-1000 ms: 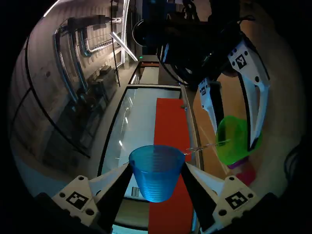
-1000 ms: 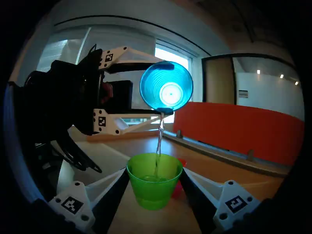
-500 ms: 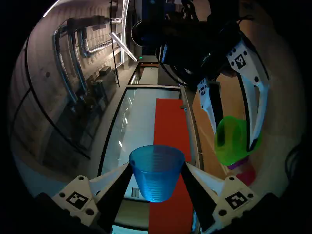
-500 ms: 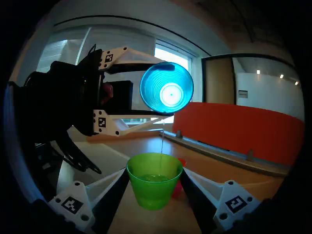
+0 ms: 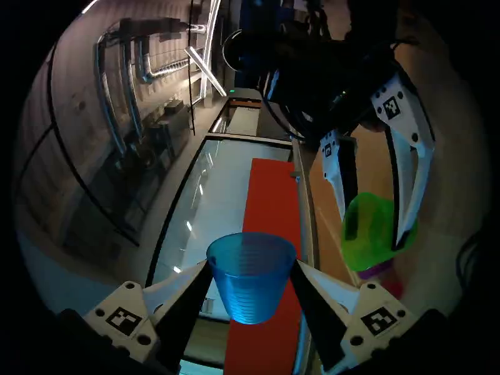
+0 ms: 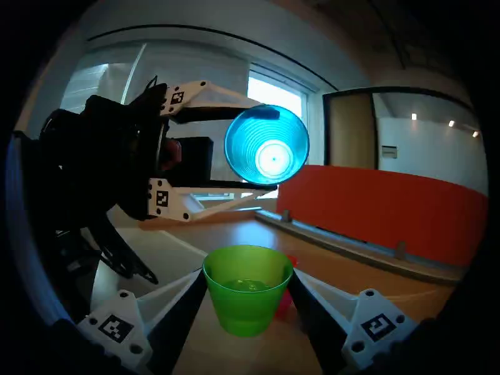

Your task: Pour water

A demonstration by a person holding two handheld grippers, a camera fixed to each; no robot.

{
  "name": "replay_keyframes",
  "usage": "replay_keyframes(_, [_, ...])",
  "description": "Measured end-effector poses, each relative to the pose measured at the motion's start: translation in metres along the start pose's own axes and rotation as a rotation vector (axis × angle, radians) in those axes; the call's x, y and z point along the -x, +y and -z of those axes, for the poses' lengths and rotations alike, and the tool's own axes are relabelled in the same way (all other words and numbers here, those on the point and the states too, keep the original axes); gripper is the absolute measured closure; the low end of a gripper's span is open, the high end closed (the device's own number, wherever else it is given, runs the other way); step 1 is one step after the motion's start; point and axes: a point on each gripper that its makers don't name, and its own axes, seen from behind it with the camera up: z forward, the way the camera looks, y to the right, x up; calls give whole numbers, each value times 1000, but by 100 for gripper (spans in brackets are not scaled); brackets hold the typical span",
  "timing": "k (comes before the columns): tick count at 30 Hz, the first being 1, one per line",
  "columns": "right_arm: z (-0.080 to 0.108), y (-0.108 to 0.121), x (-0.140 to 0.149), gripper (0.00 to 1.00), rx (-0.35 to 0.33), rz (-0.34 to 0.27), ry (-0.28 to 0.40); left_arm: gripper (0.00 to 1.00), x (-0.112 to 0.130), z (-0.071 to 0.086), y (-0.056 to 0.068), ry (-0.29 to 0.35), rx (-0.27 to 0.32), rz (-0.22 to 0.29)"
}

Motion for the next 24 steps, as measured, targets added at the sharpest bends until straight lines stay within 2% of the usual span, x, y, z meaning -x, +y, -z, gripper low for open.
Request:
replay_keyframes(11, [0,1,-2,9,2,0,5,15,15,-4,14,-23,34,295])
replay_keyframes(14, [0,2,-2,9,4,0,6,15,20,-2,20,-25,46,393])
replay_keyframes(18, [1,3,-2,9,5,0,8,15,22,2,29,-17,65,549])
replay_keyframes(24, [3,5,-2,9,9,-1,10,15,25,5,34,4,80,762])
